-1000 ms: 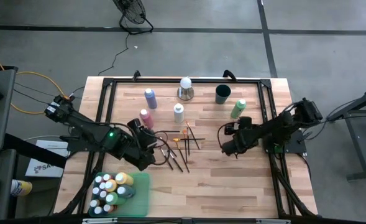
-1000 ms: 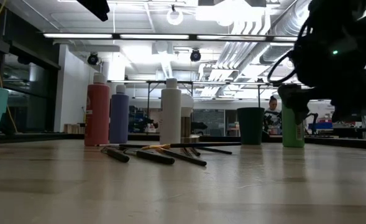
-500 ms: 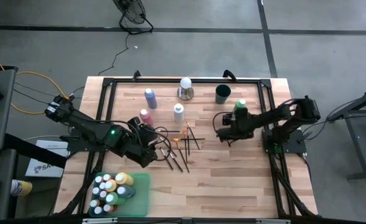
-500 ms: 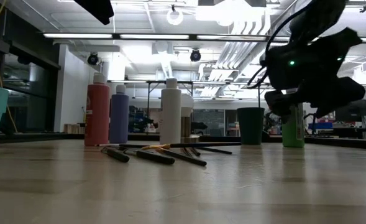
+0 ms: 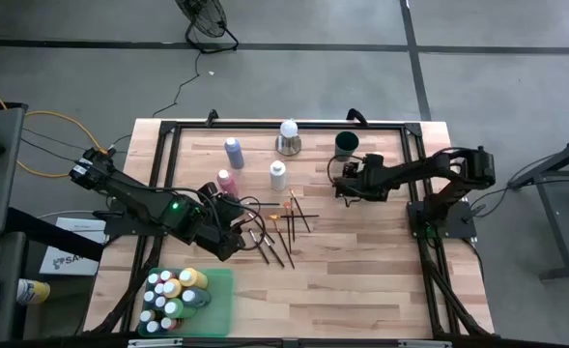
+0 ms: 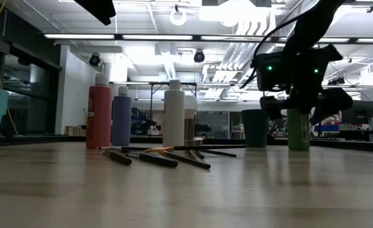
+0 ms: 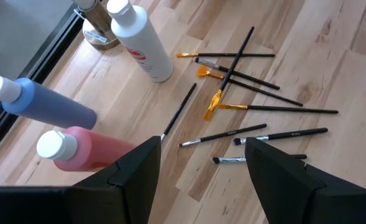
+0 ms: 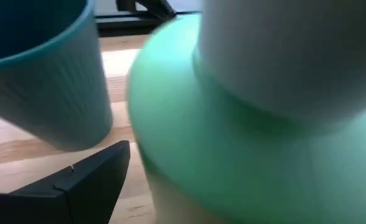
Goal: Pick & Place Paint Supplies
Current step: Put the green paint bottle into the green bin
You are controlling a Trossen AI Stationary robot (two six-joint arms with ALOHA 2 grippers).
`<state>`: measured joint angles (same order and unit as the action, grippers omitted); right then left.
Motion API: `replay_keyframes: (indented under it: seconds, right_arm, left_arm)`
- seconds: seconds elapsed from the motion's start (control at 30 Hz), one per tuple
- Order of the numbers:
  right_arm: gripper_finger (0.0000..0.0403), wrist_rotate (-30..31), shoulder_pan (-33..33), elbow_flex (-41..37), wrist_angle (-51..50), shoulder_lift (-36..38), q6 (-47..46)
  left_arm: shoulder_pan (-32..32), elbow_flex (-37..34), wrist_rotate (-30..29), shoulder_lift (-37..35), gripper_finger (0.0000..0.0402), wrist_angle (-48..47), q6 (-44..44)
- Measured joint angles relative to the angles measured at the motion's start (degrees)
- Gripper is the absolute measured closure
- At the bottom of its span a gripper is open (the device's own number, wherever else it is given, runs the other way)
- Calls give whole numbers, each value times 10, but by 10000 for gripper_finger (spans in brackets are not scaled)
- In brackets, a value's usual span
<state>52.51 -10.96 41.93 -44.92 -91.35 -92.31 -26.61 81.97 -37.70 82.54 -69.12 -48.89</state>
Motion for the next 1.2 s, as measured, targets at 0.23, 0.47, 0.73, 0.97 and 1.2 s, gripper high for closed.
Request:
replay_keyframes:
  seconds: [0.23,0.47,0.73,0.97,1.2]
  right_arm:
    - [84,-27,-16,0,17,0,45]
    - [186,-41,-16,0,41,0,104]
    - [224,-55,-16,1,41,1,114]
    - [232,-81,1,2,38,3,114]
    - [236,-105,80,2,27,8,98]
  left_arm:
    - [0,0,1,0,174,0,-5]
    - [0,0,1,0,174,0,-4]
    - [0,0,3,0,174,0,-3]
    - [0,0,3,0,174,0,6]
    - [0,0,3,0,174,0,6]
